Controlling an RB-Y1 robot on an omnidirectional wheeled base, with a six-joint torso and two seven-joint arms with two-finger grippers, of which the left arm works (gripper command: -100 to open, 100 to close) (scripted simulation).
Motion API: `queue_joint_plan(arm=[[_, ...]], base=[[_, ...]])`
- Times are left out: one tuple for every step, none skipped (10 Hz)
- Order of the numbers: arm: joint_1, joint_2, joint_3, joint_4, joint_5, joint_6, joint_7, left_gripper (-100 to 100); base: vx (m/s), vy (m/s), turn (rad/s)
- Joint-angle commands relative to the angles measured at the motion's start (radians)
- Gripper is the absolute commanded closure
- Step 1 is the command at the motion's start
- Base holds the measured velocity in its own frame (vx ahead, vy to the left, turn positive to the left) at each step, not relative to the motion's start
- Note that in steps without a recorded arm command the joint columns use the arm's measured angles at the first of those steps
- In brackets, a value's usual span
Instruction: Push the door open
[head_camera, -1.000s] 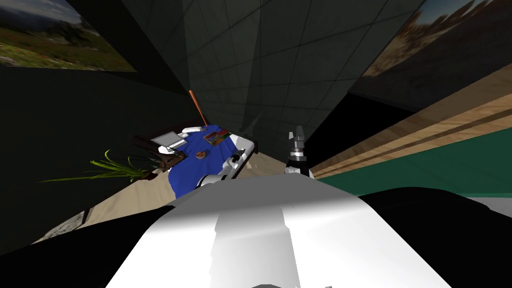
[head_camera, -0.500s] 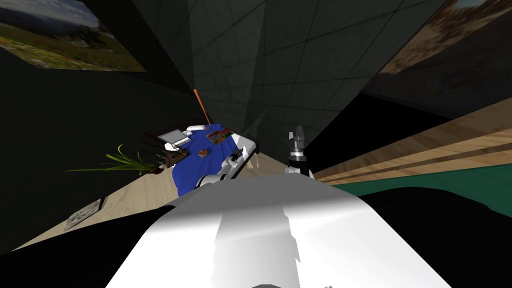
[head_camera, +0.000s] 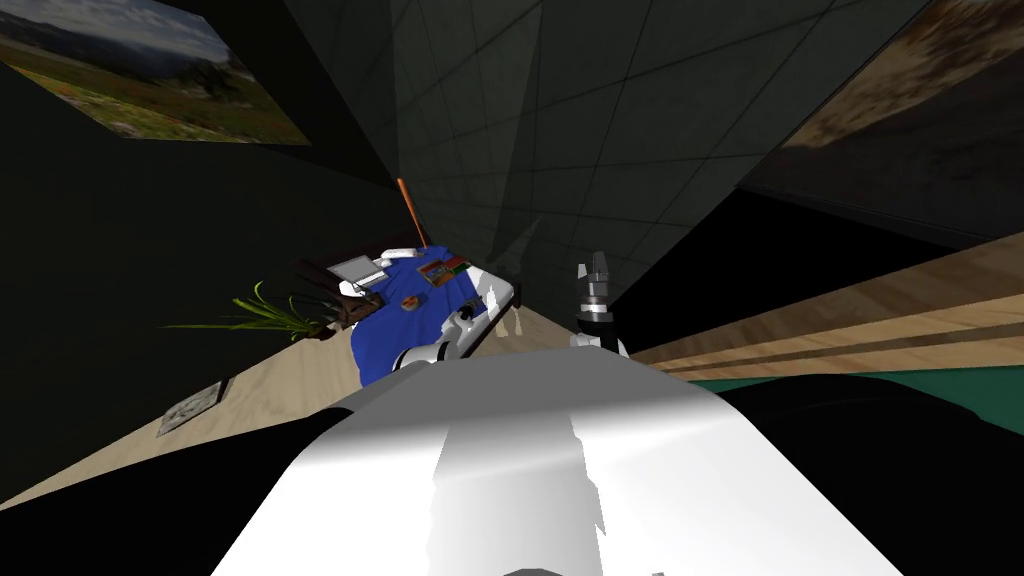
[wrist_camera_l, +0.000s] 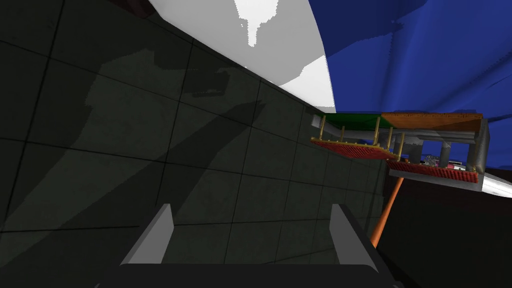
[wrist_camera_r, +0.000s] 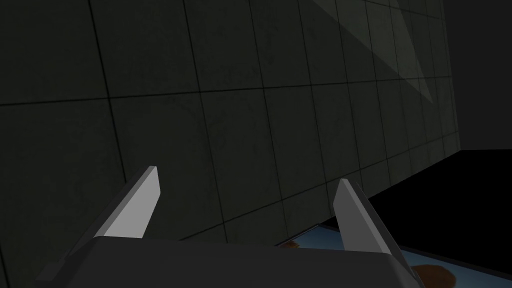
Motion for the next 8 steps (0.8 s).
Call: queue_joint_plan(arm=[[0.028,0.010,-0.050,-0.050,-0.004,0.034,0.050,-100],[0.028,0.010,-0.050,-0.055,-0.004,0.034,0.050,-100],[0.028,0.010,-0.053,-0.055,-0.004,0.034,0.056,-100],[0.023,0.011,-0.030,-0.054,-0.019,0.052,0.075,-100],[0.018,0.012,-0.008,-0.053,-0.033,0.069,0.095,-100],[0.015,0.012,0.003,-0.053,-0.041,0.078,0.105,-100],[0.011,0.012,0.026,-0.053,-0.056,0.096,0.125,-100],[0.011,0.012,0.026,-0.053,-0.056,0.096,0.125,-100]], base=[[0.021,-0.030,0.064],[0.017,-0.023,0.026],[0.008,-0.011,-0.006],[0.007,-0.011,0.067],[0.000,-0.006,0.055],[0.006,-0.015,0.083],[0.008,-0.019,0.122],[0.021,-0.030,0.093]])
